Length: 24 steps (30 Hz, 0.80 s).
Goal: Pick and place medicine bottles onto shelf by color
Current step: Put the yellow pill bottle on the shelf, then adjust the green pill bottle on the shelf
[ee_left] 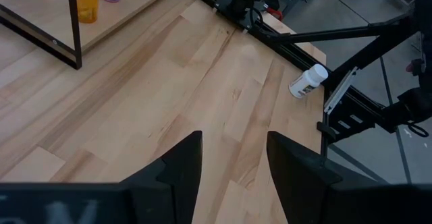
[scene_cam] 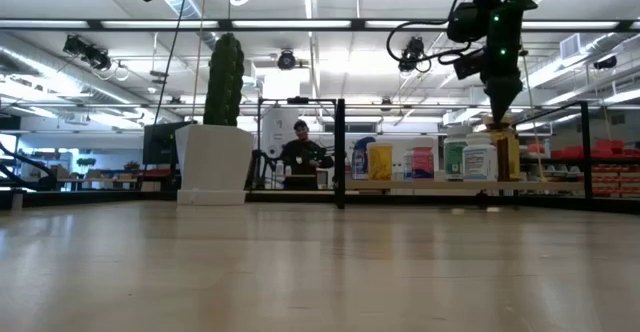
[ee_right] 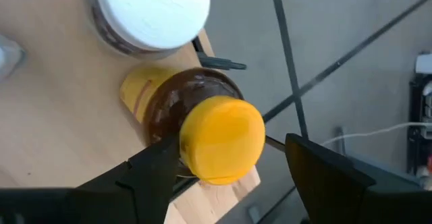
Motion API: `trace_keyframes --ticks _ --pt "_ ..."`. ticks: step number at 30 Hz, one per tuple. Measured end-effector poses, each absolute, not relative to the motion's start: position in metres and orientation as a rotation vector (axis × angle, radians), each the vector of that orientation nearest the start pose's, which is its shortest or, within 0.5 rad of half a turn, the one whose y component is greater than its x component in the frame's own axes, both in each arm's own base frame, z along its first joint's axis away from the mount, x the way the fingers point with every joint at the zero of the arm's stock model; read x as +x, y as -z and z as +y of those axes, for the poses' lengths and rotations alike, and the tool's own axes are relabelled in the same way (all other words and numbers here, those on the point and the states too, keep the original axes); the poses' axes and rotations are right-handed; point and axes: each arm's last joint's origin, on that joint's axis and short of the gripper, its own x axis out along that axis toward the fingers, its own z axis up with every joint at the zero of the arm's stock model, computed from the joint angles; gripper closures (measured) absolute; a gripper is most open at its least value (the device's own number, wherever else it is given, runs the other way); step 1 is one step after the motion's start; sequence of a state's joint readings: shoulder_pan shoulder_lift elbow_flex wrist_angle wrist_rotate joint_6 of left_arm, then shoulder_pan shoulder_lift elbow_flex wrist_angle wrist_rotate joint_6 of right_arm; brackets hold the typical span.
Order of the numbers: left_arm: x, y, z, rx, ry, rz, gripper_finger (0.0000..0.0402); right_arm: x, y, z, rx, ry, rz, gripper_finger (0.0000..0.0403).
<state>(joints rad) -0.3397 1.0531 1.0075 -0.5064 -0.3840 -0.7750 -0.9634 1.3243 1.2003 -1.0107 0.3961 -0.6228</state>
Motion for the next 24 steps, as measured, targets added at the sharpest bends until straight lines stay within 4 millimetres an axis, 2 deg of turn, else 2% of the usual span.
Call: trace_keyframes --ticks 13,24 --pt "0.209 -0.332 -0.062 -0.562 -0.238 0.467 0.0229 0.131 -0.307 -0.204 -0.150 0.791 1.468 0.0127" --pt "0.209 -0.332 -0.062 -0.560 -0.238 0.470 0.0230 0.122 -0.327 -0.186 -0.275 0.760 1.421 0.0127"
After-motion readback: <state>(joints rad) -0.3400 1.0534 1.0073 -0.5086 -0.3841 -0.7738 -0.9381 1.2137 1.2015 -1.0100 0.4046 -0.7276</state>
